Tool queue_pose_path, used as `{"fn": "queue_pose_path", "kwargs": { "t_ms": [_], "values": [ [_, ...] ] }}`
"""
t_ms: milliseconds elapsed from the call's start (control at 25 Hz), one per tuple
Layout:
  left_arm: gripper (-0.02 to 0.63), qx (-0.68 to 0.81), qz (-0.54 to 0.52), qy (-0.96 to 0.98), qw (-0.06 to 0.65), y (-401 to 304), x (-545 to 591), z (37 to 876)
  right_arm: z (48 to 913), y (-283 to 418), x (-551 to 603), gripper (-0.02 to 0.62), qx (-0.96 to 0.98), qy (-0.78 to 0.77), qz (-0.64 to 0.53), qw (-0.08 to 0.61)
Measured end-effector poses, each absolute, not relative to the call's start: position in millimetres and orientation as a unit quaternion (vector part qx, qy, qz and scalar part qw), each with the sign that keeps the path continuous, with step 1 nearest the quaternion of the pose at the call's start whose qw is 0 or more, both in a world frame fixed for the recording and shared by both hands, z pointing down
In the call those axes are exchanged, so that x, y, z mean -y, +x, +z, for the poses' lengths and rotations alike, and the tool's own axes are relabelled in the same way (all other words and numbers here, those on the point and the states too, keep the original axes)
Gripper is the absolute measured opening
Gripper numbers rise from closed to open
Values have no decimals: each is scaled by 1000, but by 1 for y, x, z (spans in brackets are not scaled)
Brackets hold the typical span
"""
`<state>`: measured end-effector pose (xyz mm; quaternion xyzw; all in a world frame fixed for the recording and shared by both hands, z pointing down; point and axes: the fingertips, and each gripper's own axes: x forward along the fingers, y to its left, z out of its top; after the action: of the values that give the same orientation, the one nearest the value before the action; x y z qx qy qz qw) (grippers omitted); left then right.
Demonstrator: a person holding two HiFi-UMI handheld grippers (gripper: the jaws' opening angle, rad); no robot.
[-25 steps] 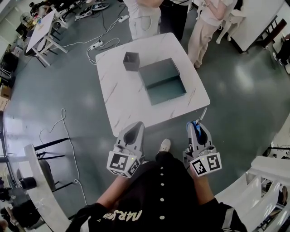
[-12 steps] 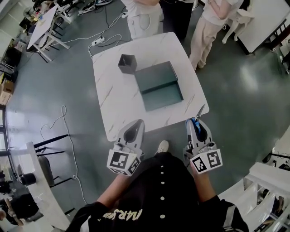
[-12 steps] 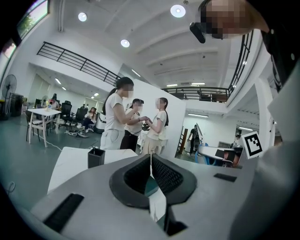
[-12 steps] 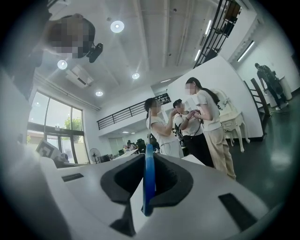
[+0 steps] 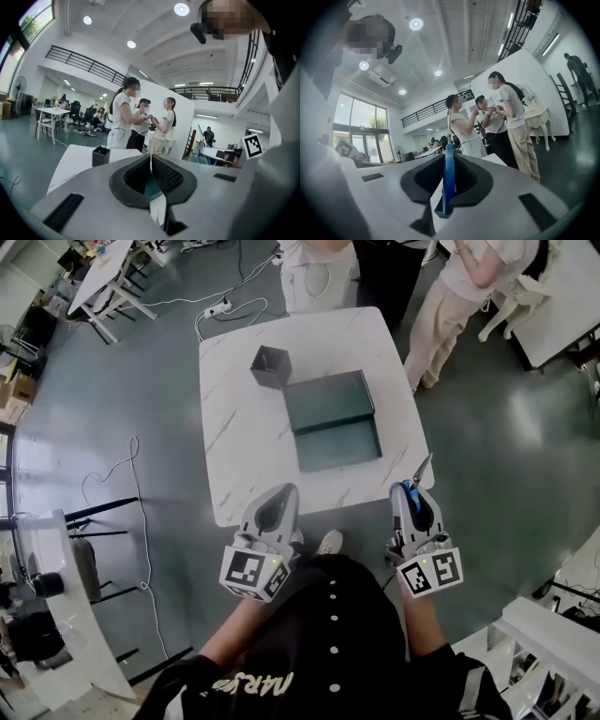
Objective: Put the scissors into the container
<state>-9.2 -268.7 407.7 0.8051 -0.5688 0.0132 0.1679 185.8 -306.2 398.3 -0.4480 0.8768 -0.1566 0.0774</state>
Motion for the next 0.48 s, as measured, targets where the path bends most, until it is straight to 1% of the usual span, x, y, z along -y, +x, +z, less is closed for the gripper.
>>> {"fn": "queue_pose_path", "kwargs": {
  "t_ms": [480],
  "values": [
    [35,581,9,796,167,-39,315,413,411,160,360,60,-886,-436,-147,59]
  ]
}}
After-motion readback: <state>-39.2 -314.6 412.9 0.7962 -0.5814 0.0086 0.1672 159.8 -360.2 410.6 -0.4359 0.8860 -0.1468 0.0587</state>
